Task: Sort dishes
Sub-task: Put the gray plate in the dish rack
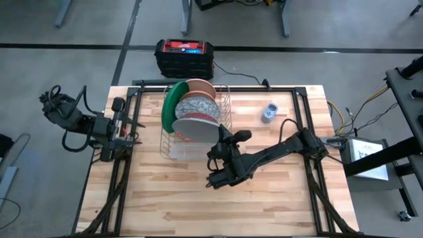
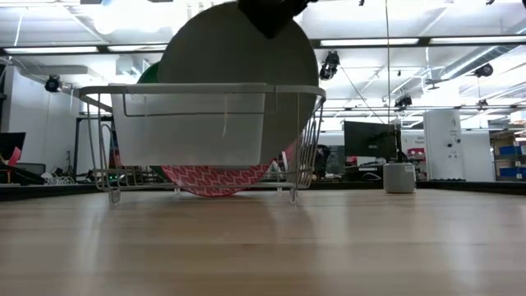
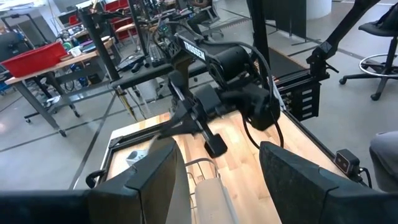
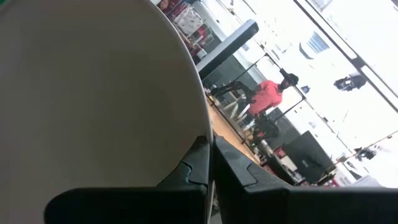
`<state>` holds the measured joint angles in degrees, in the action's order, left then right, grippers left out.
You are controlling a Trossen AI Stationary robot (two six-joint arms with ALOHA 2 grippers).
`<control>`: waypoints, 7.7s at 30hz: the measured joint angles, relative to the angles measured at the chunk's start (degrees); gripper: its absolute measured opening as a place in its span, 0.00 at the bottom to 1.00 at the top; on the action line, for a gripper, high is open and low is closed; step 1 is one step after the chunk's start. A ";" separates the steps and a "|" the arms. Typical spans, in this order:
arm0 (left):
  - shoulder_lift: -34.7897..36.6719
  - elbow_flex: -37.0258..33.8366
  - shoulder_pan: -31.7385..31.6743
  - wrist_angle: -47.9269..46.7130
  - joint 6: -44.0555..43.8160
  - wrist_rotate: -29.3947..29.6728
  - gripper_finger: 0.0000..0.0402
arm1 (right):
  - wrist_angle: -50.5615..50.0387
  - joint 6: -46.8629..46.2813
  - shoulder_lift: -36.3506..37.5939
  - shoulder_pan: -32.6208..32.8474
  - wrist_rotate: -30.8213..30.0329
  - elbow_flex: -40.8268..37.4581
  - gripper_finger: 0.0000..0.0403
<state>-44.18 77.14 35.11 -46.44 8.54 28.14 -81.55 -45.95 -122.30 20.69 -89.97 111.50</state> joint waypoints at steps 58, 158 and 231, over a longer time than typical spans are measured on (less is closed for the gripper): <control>-1.97 -0.02 -0.01 -2.62 -0.02 -0.02 0.55 | 4.43 23.63 -2.04 -0.76 0.00 -1.70 0.35; -2.23 -1.22 -0.01 -5.49 -1.55 -0.02 0.55 | 48.64 54.59 18.17 -23.83 91.49 -14.58 0.28; -2.60 -1.22 -0.02 -5.44 -1.67 0.00 0.55 | 44.66 48.60 19.16 -19.14 85.05 -15.06 0.34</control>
<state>-46.78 75.92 35.10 -51.88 6.86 28.14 -36.90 2.65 -103.14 1.55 -4.93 96.44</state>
